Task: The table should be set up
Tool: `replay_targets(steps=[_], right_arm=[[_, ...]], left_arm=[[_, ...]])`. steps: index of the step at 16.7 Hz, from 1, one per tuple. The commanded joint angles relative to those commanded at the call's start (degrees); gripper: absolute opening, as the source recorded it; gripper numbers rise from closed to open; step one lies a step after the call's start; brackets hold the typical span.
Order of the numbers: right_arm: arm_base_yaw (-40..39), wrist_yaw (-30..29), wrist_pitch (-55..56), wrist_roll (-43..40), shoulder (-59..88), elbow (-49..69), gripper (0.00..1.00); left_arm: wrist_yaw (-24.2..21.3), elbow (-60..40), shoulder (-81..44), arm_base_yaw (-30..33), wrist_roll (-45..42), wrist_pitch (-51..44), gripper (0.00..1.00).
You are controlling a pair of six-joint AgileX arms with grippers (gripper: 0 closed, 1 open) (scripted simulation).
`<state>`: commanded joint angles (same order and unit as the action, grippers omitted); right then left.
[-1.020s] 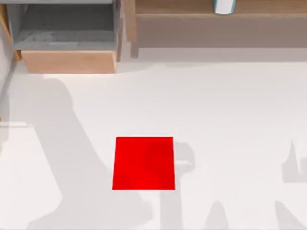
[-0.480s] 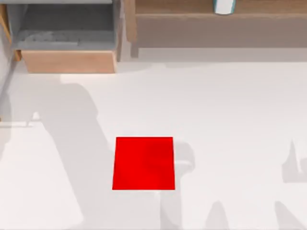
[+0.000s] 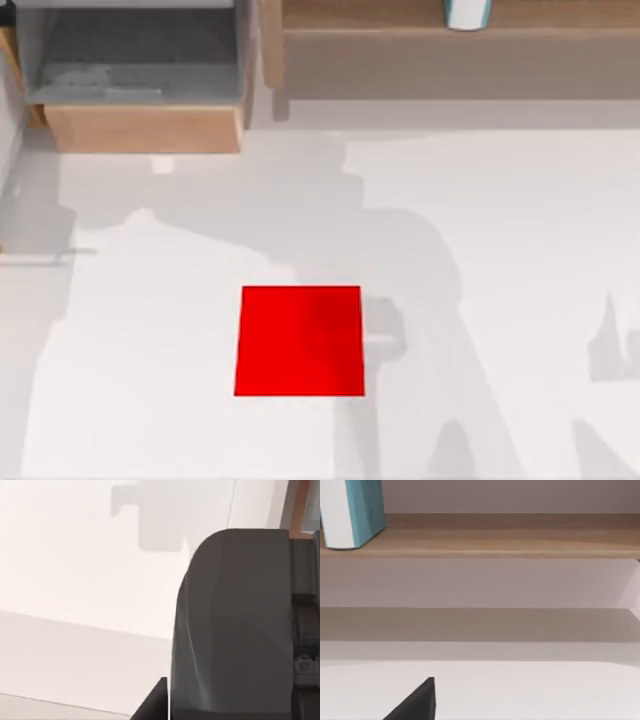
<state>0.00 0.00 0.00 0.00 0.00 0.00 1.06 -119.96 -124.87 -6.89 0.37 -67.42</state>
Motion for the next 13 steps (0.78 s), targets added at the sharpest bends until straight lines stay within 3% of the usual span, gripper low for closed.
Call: replay_targets(steps=[13], right_arm=[[0.0, 0.0, 0.0, 0.0, 0.0, 0.0, 1.0]], left_arm=[[0.7, 35.7, 7.5, 40.3, 30.6, 11.7, 0.0]])
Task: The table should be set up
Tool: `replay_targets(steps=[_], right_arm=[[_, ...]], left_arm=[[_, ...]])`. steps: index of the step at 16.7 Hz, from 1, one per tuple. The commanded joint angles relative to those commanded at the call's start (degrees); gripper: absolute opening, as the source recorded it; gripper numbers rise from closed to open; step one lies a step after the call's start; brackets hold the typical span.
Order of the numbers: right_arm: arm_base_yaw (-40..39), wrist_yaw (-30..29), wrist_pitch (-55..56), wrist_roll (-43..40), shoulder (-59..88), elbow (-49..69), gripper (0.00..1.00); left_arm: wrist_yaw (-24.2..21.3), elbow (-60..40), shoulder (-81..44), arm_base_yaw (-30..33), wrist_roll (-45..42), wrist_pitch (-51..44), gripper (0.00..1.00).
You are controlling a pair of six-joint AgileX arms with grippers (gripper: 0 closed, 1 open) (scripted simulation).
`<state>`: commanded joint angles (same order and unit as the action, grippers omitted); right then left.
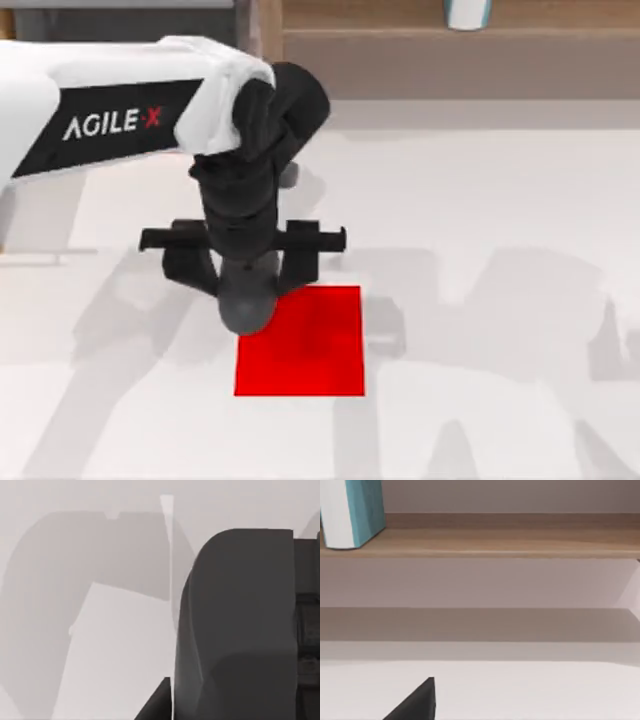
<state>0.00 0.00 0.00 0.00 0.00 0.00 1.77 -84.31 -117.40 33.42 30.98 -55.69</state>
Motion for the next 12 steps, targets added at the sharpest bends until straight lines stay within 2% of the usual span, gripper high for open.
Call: replay_targets(steps=[5, 12], right_arm=[[0.0, 0.0, 0.0, 0.0, 0.0, 0.0, 1.0], [0.0, 0.0, 0.0, 0.0, 0.0, 0.0, 1.0]], left_arm=[[1.5, 4.1, 1.5, 7.9, 9.2, 5.2, 0.0], [1.9, 4.3, 1.4, 8.7, 10.5, 6.0, 0.0]])
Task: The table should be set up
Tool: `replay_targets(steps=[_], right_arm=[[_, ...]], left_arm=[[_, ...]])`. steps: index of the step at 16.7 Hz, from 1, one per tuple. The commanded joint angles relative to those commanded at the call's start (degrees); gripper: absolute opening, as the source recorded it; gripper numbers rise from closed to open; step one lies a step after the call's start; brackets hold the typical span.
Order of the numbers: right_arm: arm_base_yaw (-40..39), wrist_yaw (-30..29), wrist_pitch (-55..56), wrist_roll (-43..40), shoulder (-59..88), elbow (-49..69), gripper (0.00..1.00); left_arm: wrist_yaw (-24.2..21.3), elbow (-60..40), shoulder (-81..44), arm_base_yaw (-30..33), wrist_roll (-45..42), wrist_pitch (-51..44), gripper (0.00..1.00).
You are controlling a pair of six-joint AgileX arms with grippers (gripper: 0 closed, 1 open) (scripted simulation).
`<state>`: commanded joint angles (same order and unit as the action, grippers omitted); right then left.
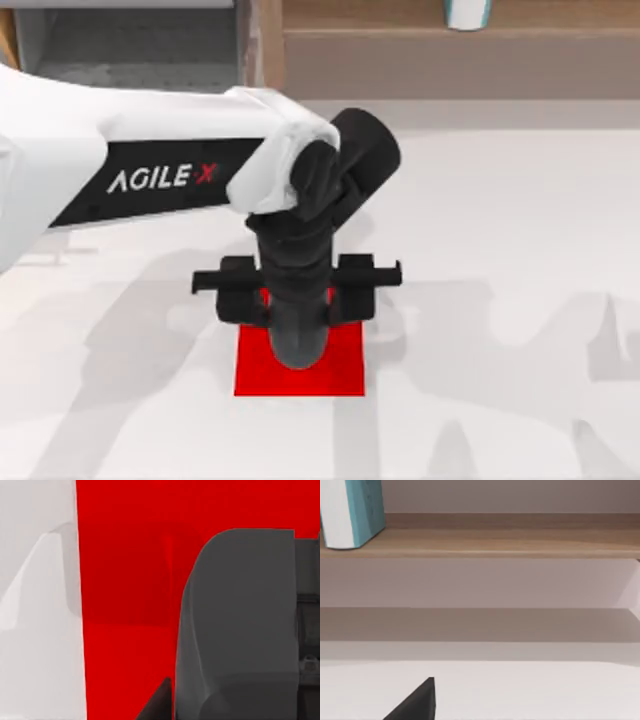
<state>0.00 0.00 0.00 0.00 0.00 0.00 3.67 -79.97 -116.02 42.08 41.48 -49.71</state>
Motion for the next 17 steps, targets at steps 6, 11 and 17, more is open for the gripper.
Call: replay_targets(steps=[6, 11, 17], right_arm=[[0.0, 0.0, 0.0, 0.0, 0.0, 0.0, 1.0], [0.0, 0.0, 0.0, 0.0, 0.0, 0.0, 1.0], [0.0, 0.0, 0.0, 0.0, 0.0, 0.0, 1.0]], left_arm=[[-0.5, -0.9, -0.1, 1.3, -0.6, -0.2, 0.0], [-1.6, -1.3, -0.3, 2.7, -1.2, -0.5, 0.0], [-2.3, -0.9, 0.4, 2.4, -1.1, 0.0, 0.0]])
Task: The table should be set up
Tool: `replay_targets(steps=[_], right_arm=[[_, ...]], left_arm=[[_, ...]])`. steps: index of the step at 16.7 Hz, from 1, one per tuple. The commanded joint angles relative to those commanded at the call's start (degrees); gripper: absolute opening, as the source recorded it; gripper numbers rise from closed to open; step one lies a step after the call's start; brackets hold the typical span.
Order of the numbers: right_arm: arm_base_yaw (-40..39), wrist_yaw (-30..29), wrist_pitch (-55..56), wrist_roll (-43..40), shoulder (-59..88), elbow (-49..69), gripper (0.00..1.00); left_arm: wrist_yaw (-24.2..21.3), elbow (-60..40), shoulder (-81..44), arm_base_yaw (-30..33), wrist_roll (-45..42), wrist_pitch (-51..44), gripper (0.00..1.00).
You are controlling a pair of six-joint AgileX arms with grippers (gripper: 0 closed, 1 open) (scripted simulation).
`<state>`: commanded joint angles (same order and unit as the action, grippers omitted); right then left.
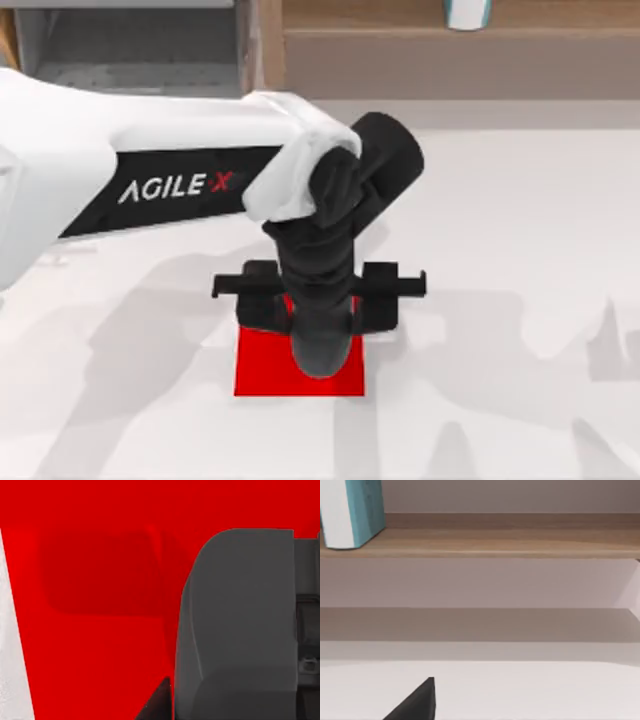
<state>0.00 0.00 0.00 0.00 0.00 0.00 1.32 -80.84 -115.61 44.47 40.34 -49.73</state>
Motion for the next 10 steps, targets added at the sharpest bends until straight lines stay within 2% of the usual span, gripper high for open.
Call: replay_targets(steps=[10], right_arm=[[0.0, 0.0, 0.0, 0.0, 0.0, 0.0, 1.0]], left_arm=[[2.4, 2.0, -1.2, -2.3, 1.2, 2.1, 0.0]])
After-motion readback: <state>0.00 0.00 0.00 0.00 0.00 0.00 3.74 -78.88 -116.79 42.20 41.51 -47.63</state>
